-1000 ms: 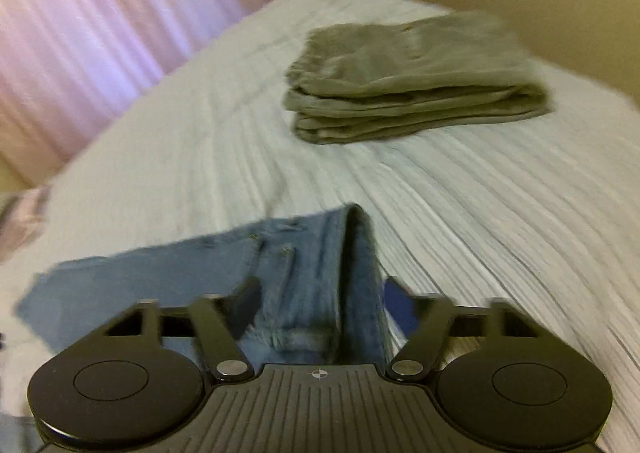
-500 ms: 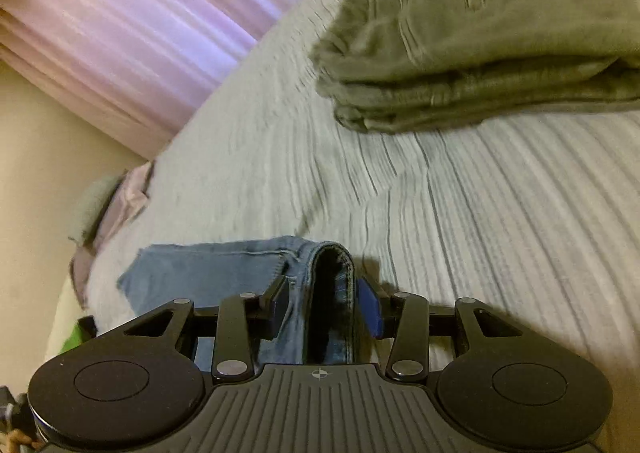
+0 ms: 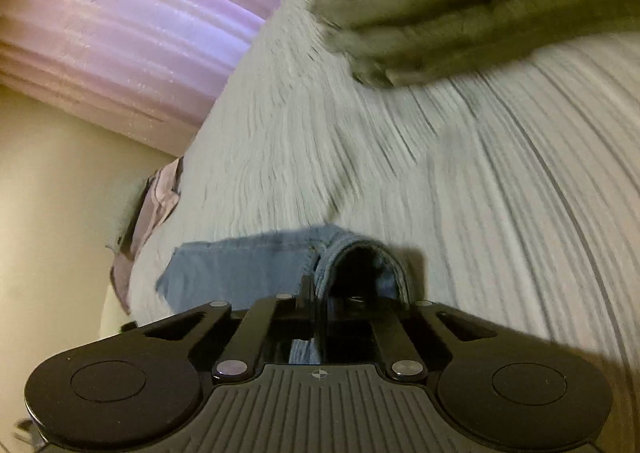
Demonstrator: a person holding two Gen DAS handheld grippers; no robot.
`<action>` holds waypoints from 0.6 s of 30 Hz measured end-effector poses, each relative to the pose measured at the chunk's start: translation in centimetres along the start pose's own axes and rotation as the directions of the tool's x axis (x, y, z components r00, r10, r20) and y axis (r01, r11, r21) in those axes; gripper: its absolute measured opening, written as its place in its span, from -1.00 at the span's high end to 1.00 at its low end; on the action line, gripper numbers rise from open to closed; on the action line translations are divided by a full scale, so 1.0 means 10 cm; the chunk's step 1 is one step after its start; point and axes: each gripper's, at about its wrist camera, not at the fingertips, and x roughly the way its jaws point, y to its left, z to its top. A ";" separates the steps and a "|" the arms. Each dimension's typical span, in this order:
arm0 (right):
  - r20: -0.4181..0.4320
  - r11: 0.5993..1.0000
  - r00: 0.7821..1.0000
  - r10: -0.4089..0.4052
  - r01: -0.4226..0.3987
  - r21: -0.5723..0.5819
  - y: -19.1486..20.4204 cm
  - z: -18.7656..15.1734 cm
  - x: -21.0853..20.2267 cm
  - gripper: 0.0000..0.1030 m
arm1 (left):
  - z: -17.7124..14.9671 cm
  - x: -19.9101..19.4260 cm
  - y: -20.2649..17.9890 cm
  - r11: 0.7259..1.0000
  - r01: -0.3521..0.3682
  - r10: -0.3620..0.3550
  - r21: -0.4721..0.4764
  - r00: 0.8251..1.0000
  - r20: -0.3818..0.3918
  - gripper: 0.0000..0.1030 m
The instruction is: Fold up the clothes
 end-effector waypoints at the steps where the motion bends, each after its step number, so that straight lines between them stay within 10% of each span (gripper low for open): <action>1: 0.053 1.000 0.999 -0.003 0.004 -0.019 0.08 0.00 -0.08 0.96 | -0.02 0.01 -0.01 1.000 -0.004 0.004 0.003 1.000 0.001 0.66; 4: 0.189 0.999 0.981 -0.051 0.047 0.025 0.05 0.01 -0.37 0.96 | -0.05 -0.01 -0.03 1.000 -0.020 0.020 0.012 1.000 0.007 0.66; 8: 0.106 0.980 0.977 -0.183 0.172 0.104 -0.33 -0.02 -0.20 0.97 | -0.10 0.02 -0.04 0.999 -0.033 0.033 0.023 0.999 0.003 0.65; 16: 0.046 0.985 0.988 -0.144 0.139 0.098 -0.36 -0.01 -0.25 0.92 | -0.32 0.19 -0.08 0.999 -0.027 0.029 0.040 0.998 -0.059 0.65; 18: 0.044 0.978 0.993 -0.107 0.097 0.187 -0.39 0.01 -0.37 0.62 | -0.38 0.22 -0.08 0.999 -0.030 0.033 0.038 0.997 -0.075 0.65</action>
